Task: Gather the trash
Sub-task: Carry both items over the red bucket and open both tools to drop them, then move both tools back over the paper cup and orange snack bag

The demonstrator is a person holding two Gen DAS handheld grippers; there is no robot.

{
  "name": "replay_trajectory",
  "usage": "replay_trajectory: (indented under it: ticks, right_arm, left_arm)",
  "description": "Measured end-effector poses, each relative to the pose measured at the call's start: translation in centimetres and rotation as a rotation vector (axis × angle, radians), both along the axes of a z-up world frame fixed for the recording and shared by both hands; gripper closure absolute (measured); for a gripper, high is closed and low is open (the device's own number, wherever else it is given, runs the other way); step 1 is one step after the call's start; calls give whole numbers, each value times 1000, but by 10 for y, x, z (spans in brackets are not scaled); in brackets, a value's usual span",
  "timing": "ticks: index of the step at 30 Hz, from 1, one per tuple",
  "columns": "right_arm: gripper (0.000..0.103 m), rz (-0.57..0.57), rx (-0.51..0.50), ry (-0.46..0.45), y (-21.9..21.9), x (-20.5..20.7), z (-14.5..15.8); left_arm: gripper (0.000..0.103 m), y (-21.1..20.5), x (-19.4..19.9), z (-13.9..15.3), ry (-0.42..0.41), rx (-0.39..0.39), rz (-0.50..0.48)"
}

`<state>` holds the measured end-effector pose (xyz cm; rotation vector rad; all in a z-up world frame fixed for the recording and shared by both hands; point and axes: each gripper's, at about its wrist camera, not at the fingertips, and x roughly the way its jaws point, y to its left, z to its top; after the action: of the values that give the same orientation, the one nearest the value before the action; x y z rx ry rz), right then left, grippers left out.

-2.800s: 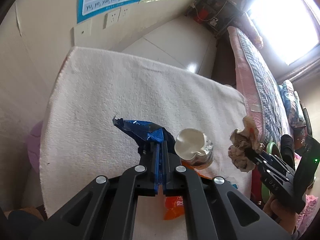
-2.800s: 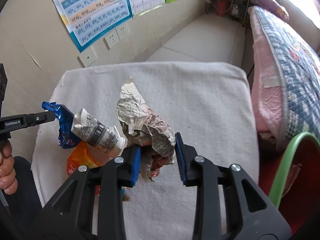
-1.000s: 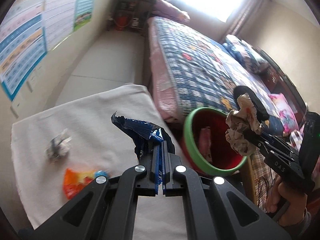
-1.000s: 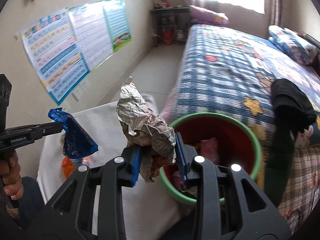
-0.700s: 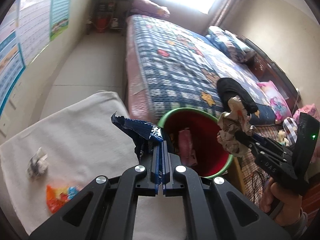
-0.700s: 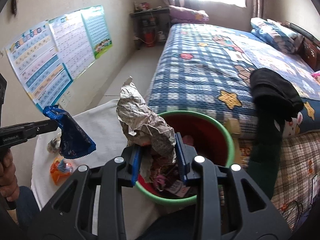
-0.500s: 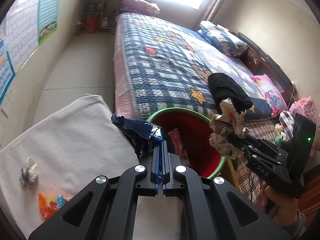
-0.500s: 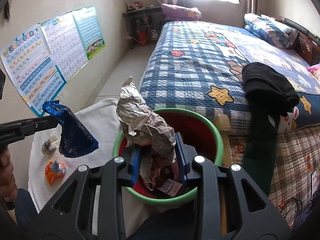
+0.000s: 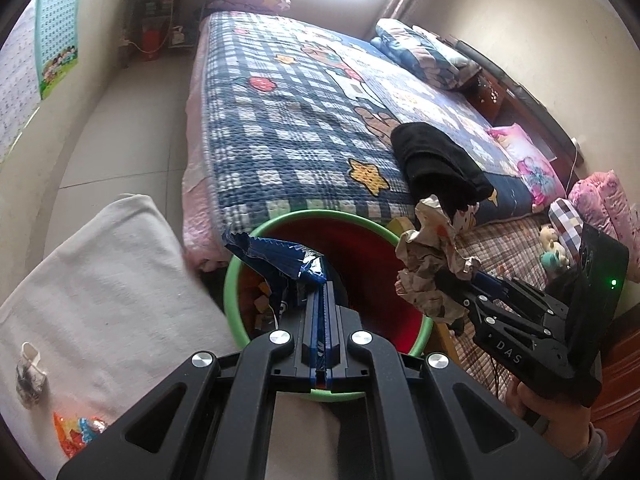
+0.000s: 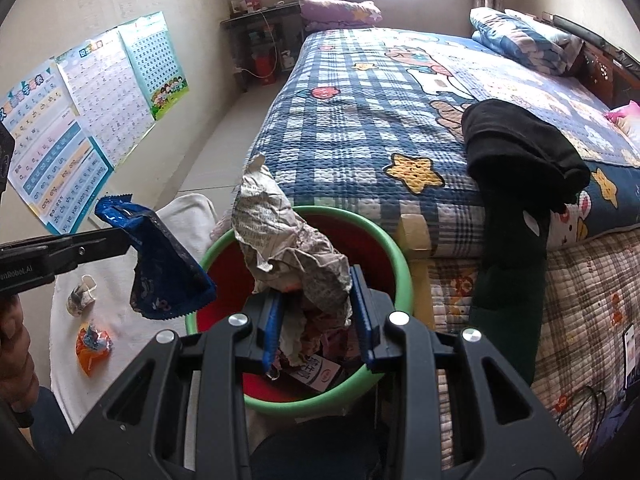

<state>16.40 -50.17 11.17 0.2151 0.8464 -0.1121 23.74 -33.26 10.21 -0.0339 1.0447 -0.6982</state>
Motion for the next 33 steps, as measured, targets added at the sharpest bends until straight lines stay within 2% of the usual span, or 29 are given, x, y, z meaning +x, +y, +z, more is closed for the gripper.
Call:
replay_trajectory:
  ticks: [5, 6, 7, 8, 9, 11, 14, 16, 18, 20, 23, 33]
  right_arm:
    - [71, 5, 11, 15, -4, 5, -5]
    - [69, 9, 12, 20, -3, 6, -6]
    - [62, 11, 8, 31, -2, 8, -8]
    - [54, 9, 3, 37, -2, 8, -10]
    - [50, 7, 1, 39, -2, 8, -11]
    - [38, 0, 2, 43, -2, 8, -13]
    - [25, -14, -2, 42, -3, 6, -14]
    - [18, -18, -5, 46, -3, 5, -14]
    - [15, -17, -5, 46, -2, 4, -14]
    - [9, -18, -10, 43, 1, 3, -13]
    - [6, -11, -15, 37, 7, 1, -10]
    - [5, 51, -24, 11, 49, -7, 6]
  left_arm:
    - [103, -12, 2, -4, 8, 11, -18]
    - [102, -14, 2, -5, 13, 14, -24]
    - [101, -14, 2, -6, 19, 17, -30]
    - [91, -16, 2, -7, 23, 22, -35]
    - [65, -17, 2, -6, 15, 30, -32]
    - [37, -14, 1, -3, -7, 22, -12]
    - [33, -10, 1, -2, -4, 9, -4]
    - [25, -9, 1, -1, -9, 17, -1]
    - [16, -5, -1, 1, -28, 22, 10]
    - [12, 0, -3, 4, -38, 24, 25]
    - [10, 10, -5, 6, -47, 29, 44]
    - [8, 68, -23, 13, -78, 58, 140]
